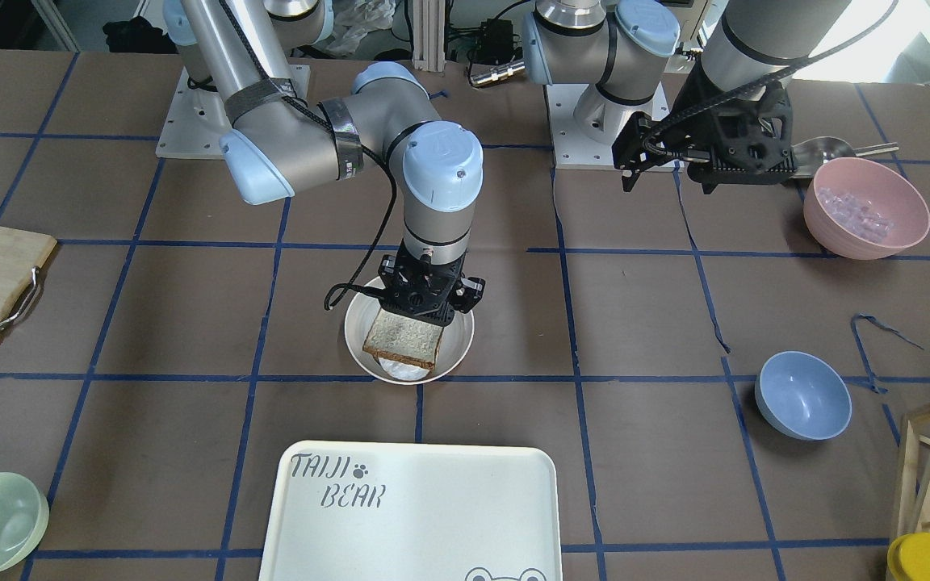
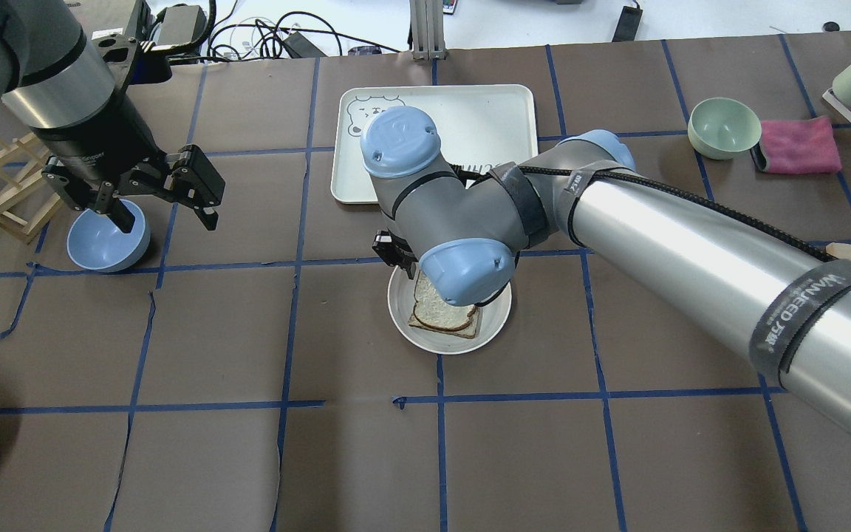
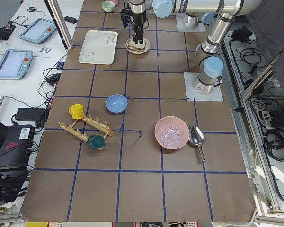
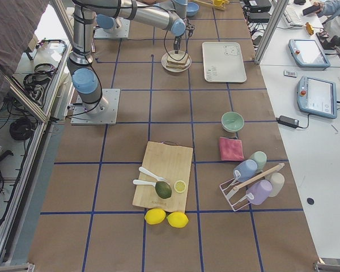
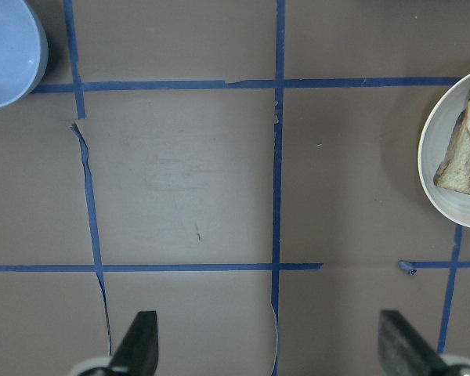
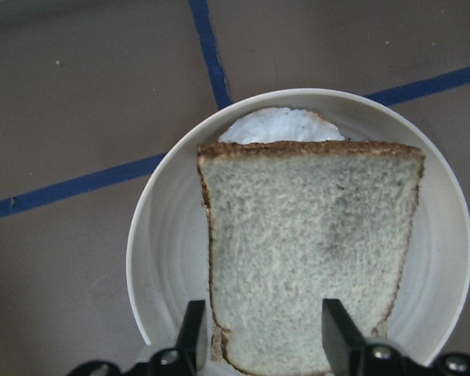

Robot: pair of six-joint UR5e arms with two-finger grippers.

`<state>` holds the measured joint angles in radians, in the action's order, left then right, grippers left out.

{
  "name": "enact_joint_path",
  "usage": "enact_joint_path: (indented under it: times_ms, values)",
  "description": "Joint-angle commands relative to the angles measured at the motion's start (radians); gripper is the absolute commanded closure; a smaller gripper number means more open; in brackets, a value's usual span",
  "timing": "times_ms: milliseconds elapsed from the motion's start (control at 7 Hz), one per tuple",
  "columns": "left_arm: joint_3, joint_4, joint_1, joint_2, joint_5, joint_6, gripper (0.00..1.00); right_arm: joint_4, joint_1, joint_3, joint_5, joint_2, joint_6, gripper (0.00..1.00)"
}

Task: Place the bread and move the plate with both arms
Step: 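Open the right gripper and raise it away from the plate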

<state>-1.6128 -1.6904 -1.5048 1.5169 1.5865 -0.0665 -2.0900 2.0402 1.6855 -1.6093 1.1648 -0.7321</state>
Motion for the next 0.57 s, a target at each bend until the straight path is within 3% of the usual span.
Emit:
enact_joint_path:
  times_ms: [0, 143, 429]
  values:
    - [-0.001, 0.000, 0.000, 0.003, -0.006, 0.001, 0.00, -0.053, -0.012, -0.019, 0.003, 0.019, 0.031, 0.00]
    - [-0.007, 0.000, 0.000, 0.009, -0.003, 0.001, 0.00, -0.044, -0.044, -0.044, 0.014, 0.038, 0.139, 0.00]
    - [-0.039, 0.074, 0.000, 0.025, -0.017, 0.016, 0.00, 0.124, -0.188, -0.096, 0.054, 0.107, 0.346, 0.00]
